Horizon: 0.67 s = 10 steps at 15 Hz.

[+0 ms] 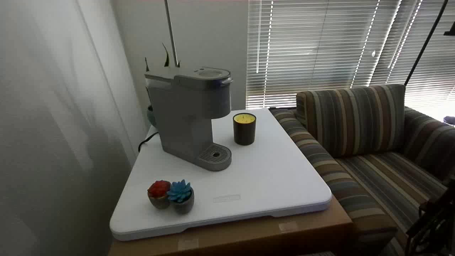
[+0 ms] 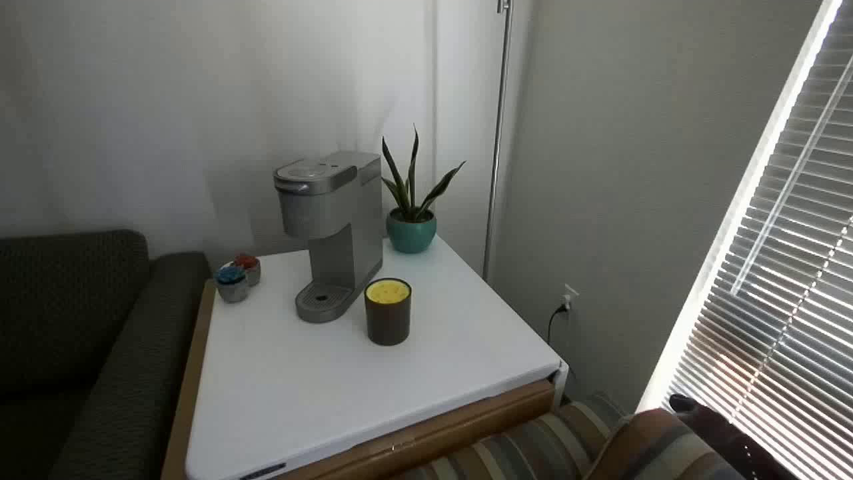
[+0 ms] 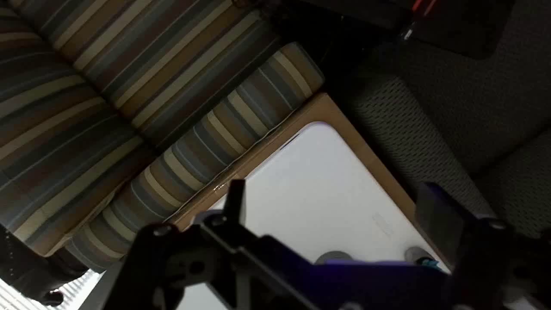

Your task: Open the grey coffee maker then close it

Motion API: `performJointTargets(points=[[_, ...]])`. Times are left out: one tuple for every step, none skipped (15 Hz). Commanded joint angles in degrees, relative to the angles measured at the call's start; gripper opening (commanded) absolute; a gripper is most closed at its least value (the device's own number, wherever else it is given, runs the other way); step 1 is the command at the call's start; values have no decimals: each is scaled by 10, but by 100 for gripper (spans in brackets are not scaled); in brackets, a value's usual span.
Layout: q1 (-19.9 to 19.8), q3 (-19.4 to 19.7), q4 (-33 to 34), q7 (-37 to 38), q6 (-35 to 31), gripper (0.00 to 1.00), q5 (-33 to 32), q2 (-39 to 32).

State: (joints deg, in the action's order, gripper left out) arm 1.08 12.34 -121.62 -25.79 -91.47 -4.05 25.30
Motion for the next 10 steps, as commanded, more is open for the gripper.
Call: performJointTargets(points=[[-10, -8, 1, -3, 1, 100, 3, -1], [-6, -7, 4, -10, -3, 100, 9, -12], [-3, -7, 7, -14, -3, 100, 12, -21], [0, -8, 10, -21, -2, 100, 16, -31], [4, -8, 12, -29, -4, 100, 23, -42], [6, -8, 13, -35, -6, 100, 29, -52], [9, -8, 15, -44, -7, 100, 38, -67], [10, -8, 16, -51, -8, 100, 47, -81], [11, -10, 16, -58, -13, 100, 58, -96], [11, -11, 16, -64, -18, 100, 70, -111]])
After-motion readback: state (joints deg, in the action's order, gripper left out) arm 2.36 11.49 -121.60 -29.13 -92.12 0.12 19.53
